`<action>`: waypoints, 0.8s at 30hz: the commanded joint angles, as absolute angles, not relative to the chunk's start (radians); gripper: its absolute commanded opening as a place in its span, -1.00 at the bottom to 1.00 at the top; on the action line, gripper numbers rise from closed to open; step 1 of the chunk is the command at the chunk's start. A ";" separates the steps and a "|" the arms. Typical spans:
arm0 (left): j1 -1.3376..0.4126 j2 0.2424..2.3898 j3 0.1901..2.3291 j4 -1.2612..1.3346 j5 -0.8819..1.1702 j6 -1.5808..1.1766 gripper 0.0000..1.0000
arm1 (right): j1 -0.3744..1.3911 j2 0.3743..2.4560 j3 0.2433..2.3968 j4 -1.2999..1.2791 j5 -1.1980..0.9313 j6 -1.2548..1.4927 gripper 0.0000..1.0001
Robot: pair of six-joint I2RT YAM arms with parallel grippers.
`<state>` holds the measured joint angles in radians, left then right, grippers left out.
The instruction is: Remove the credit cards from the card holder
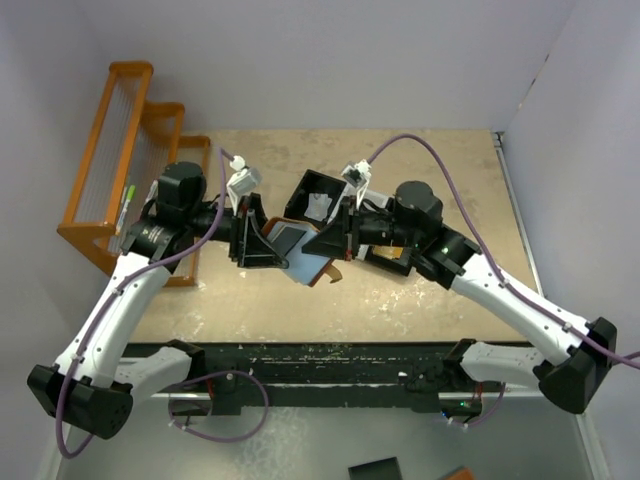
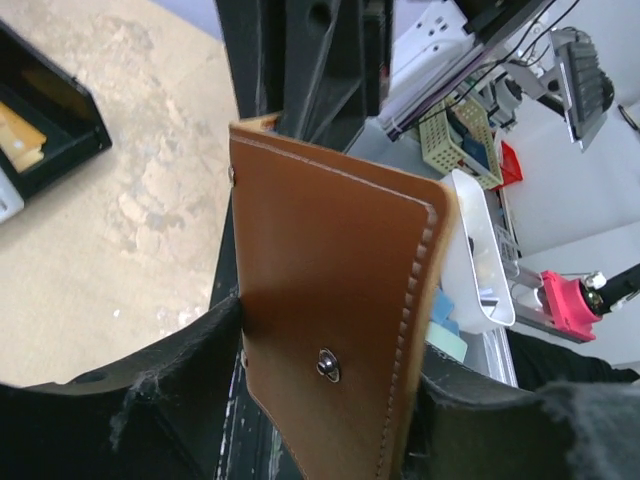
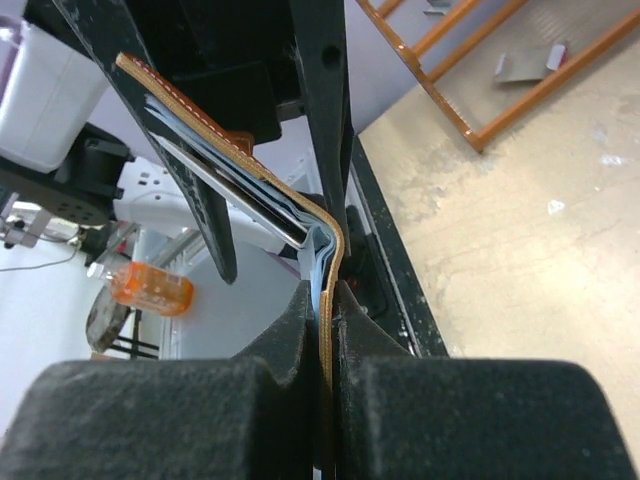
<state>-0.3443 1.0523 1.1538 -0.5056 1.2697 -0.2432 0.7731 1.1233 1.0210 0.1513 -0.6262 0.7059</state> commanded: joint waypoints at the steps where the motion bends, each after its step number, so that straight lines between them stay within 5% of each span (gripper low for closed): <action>1: -0.302 1.088 1.190 -0.656 1.321 -0.059 0.12 | 0.773 1.178 1.189 -0.122 -0.614 0.545 -1.00; 14: -0.207 1.132 1.192 -0.794 1.378 0.092 -0.16 | 0.773 1.208 1.345 -0.436 -0.615 0.410 -1.00; 24: -0.206 1.135 1.190 -0.839 1.434 0.126 -0.65 | 0.774 1.219 1.361 -0.462 -0.696 0.431 -1.00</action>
